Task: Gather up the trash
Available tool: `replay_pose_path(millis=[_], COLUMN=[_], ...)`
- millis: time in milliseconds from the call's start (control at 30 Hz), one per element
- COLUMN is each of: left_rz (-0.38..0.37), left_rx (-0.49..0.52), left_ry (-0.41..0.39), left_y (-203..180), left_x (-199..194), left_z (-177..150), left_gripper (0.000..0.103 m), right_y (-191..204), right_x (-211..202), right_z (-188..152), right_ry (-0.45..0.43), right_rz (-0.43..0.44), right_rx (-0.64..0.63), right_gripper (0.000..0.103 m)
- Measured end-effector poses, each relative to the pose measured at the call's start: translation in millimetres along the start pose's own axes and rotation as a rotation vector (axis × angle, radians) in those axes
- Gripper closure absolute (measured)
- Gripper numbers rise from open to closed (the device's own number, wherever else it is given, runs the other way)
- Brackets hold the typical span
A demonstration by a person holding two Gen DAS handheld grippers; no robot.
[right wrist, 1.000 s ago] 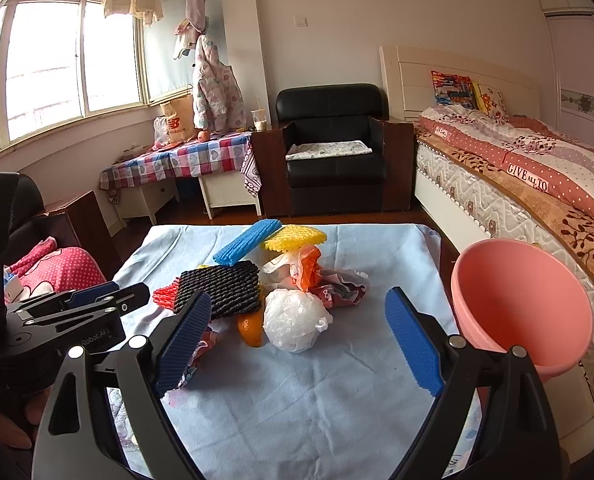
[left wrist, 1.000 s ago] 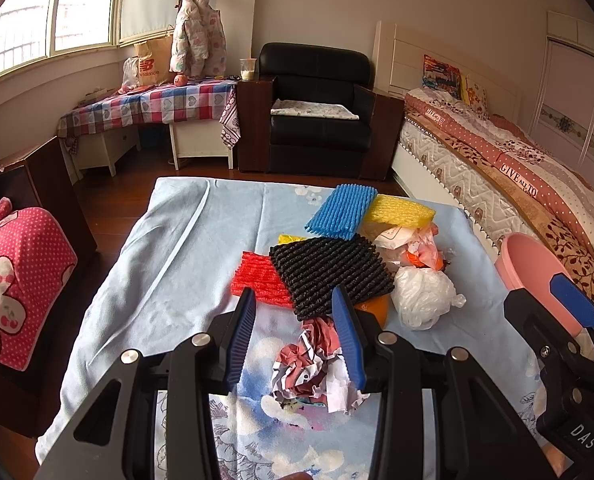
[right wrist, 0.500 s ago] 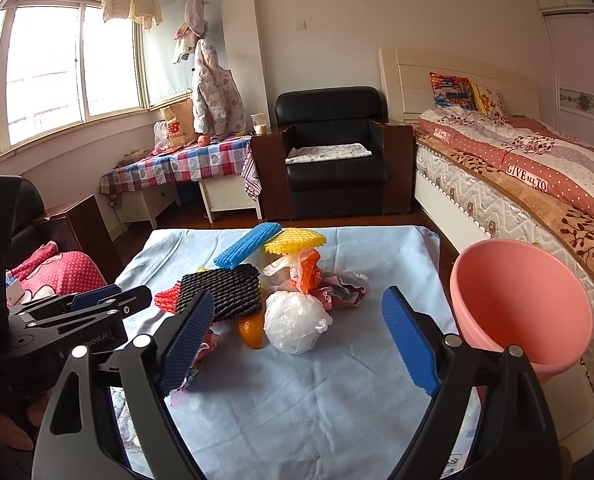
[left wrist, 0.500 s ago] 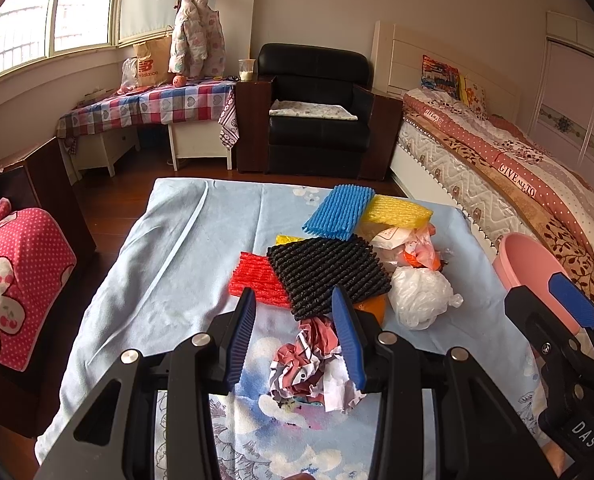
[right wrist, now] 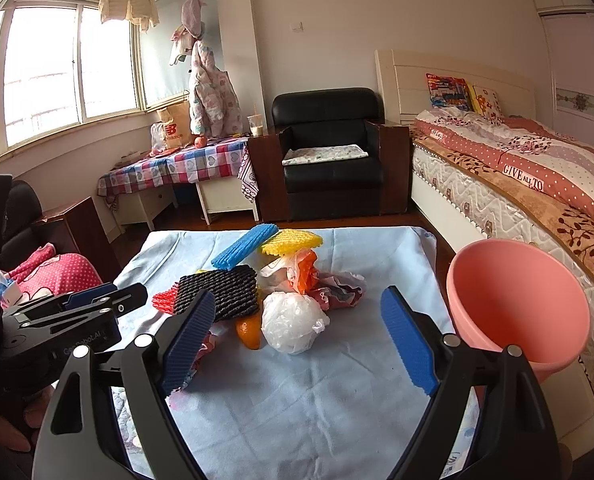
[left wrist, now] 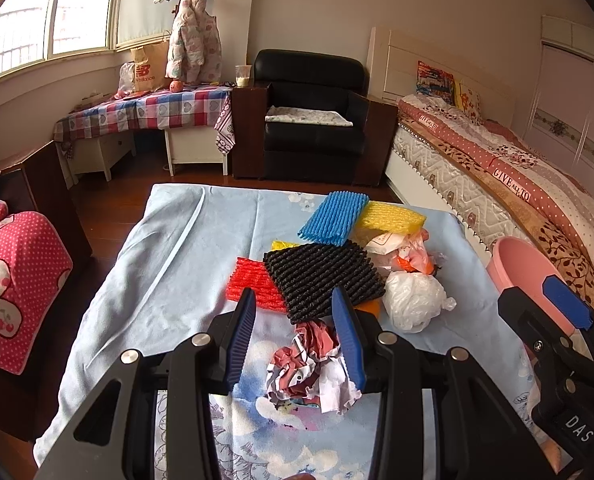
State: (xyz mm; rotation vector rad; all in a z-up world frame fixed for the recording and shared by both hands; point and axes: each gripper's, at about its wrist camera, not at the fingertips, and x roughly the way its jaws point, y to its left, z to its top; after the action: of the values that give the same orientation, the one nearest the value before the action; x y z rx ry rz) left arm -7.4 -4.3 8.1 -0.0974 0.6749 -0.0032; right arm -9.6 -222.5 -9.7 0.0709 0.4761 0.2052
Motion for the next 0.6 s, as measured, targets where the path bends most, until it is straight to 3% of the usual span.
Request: replay_pose_path(millis=[600], left_rz=[-0.011], left_rx=[0.0], left_ry=[-0.012], left_y=[-11.1], left_x=[-2.3], left_z=[0.7], left_gripper=[0.064], right_y=[-11.4], right_x=[-11.5], right_z=[-6.1], right_ry=[-0.028], right_rz=[0.004], right_rx=[0.019], right_gripper=[0.018])
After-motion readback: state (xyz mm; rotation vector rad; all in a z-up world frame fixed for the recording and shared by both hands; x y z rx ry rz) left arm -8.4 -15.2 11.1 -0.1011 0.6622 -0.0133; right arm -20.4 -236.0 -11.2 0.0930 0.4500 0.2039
